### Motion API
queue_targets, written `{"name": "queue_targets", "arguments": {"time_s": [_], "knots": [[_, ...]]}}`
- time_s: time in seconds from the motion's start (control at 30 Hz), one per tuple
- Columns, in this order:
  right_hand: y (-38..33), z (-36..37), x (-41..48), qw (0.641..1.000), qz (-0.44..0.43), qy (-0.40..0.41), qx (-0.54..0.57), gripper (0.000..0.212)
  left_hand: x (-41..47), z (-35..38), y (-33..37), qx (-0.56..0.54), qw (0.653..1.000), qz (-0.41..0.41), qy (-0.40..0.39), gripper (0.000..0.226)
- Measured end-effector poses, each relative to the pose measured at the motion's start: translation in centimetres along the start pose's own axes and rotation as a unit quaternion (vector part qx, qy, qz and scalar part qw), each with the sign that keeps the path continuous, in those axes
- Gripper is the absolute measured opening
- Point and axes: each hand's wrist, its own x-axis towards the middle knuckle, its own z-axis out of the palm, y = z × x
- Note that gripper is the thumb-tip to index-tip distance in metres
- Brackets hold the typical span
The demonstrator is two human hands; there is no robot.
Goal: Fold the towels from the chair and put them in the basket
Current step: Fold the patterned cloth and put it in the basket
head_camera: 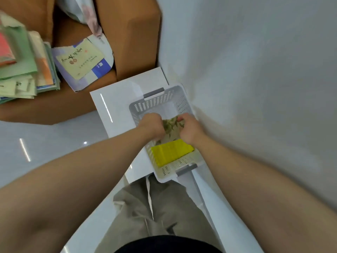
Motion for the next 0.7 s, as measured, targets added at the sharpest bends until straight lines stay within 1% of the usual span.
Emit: {"name": "queue_targets", "arguments": {"time_s": [0.03,0.13,0.27,0.3,0.37,0.4,0.43,0.5,0.6,0.7], "knots": [[0.5,0.9,1.4,1.0,0.005,-0.001,0.0,0.047,1.3,0.2,0.1,0.031,0.999,-0.003,-0.004,0.002],[1.9,3.0,3.9,1.0,0.017,0.003,0.008,0.049,4.3,1.4,0.1,0.066,0.997,-0.036,0.005,0.019],[3.8,5.8,6.1,0.999,0.033,-0.017,-0.007,0.045,7.8,4.0,-0.9,0.121,0.99,-0.061,-0.047,0.023],[3.9,6.4,6.2,0.999,0.032,-0.019,-0.005,0.046,8.0,4.4,-1.2,0.13,0.988,-0.061,-0.059,0.022],[4.9,8.3,7.1,1.0,0.016,-0.004,0.015,0.05,8.8,5.1,-2.0,0.119,0.989,-0.066,-0.062,0.005],[5.9,9.3,7.8,1.0,0.004,0.007,0.018,0.053,9.1,5.5,-2.4,0.115,0.99,-0.068,-0.053,0.007],[6.2,9.8,8.0,1.0,-0.006,0.016,0.013,0.053,9.2,5.7,-2.6,0.113,0.99,-0.07,-0.042,0.015],[4.8,9.0,6.9,1.0,-0.006,0.029,-0.009,0.051,9.4,6.3,-3.0,0.12,0.99,-0.07,-0.034,0.018],[4.7,8.8,6.6,0.998,-0.021,0.029,-0.052,0.048,9.3,6.9,-2.7,0.166,0.981,-0.083,-0.052,0.029],[4.9,8.9,6.4,0.996,-0.024,0.019,-0.078,0.048,9.6,7.7,-3.0,0.231,0.969,-0.069,-0.054,0.033]]}}
